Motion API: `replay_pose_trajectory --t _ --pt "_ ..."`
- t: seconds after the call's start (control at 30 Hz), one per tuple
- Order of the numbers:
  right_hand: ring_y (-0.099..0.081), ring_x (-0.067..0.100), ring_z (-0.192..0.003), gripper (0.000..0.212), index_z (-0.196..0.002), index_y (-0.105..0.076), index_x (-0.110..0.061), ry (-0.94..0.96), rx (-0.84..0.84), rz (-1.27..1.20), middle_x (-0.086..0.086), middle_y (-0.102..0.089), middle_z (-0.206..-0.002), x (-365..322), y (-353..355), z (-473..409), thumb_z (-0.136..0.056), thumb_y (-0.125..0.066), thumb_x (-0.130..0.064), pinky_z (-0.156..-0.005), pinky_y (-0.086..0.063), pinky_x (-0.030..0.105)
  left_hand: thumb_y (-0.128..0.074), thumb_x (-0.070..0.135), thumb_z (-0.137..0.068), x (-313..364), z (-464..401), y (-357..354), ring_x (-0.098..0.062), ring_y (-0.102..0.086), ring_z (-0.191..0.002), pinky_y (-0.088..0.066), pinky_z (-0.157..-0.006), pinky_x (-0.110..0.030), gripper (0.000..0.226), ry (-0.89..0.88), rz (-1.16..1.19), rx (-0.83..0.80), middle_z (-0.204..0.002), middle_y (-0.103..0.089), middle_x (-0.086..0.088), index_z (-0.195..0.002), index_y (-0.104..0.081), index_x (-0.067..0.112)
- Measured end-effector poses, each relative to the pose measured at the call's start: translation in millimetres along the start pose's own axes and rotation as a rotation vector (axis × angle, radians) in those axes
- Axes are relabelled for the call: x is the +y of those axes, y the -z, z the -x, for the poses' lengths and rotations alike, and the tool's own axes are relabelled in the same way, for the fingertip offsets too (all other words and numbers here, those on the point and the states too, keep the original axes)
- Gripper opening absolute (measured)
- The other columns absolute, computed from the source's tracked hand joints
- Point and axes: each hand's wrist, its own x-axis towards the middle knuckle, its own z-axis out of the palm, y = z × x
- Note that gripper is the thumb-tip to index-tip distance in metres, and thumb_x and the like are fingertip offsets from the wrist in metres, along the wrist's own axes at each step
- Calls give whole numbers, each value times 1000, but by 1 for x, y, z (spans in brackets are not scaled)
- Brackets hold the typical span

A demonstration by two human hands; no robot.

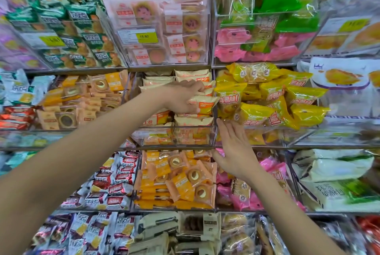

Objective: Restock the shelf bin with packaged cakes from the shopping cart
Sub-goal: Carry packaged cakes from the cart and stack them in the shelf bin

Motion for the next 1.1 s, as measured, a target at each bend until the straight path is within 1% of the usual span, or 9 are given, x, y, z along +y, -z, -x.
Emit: replay_pose_trajectory --t 0.1,0.27,0.4,0.5,0.67,0.77,0.83,1.0,1.1 --pt "-33 36 -130 78 -140 -35 3 -9 22 -14 20 -46 -136 -1 -2 0 -76 -69 -25 -110 -24 44 -50 47 -91 4 5 -13 -23 -39 -117 -35 -94 -36 52 33 136 79 -135 -38 -5 -129 -30 18" --pt "-26 30 -132 78 -143 -31 1 4 26 -18 17 -43 -139 0 -3 0 -78 -66 -27 -111 -18 38 -43 58 -90 2 3 -21 -20 -17 -131 -18 -109 -39 58 44 15 198 -143 -20 1 -131 -32 19" --pt "-24 30 -134 78 -144 -28 -1 0 5 -21 15 -40 -142 0 -1 1 -81 -63 -30 -112 -17 39 -18 56 -96 1 -2 -30 -18 -6 -142 -4 -114 -42 66 95 -20 211 -157 -10 0 -149 -12 17" --pt "-25 31 -134 78 -145 -27 -1 -2 -7 -6 15 -40 -142 0 -1 1 -81 -62 -30 -112 -18 40 -9 58 -95 1 -5 -34 -17 -1 -145 1 -116 -45 69 139 -94 166 -159 -4 0 -151 -2 18" --pt "-24 31 -135 76 -145 -26 -2 -10 -20 0 15 -39 -142 0 1 0 -83 -58 -31 -113 -18 39 -16 60 -94 8 -2 -29 -20 -14 -144 -7 -116 -46 71 173 -98 226 -157 -17 -2 -150 -12 17" --pt "-28 33 -133 73 -143 -29 1 -5 -9 -6 17 -42 -139 -2 5 1 -83 -59 -26 -112 -20 40 -29 53 -96 22 10 -24 -22 -31 -137 -21 -112 -42 61 166 -65 397 -150 -35 -3 -144 -32 17" --pt "-33 35 -131 67 -140 -34 4 15 1 -23 19 -46 -136 -5 10 1 -84 -59 -20 -111 -23 40 -39 45 -96 39 26 -23 -23 -46 -125 -32 -103 -39 47 131 -3 558 -137 -52 -3 -132 -49 15" --pt "-43 33 -124 42 -128 -49 5 13 114 -181 19 -52 -129 -12 31 32 -88 -55 -4 -104 -32 32 -53 23 -91 97 69 -43 -17 -56 -108 -43 -93 -30 23 34 325 812 -112 -64 -1 -107 -64 12" --pt "-54 24 -111 30 -120 -58 -1 -78 150 -301 11 -61 -117 -5 38 82 -90 -54 -6 -93 -40 29 -50 25 -90 147 86 -65 -4 -55 -102 -41 -89 -15 21 32 647 852 -104 -63 9 -102 -65 16"
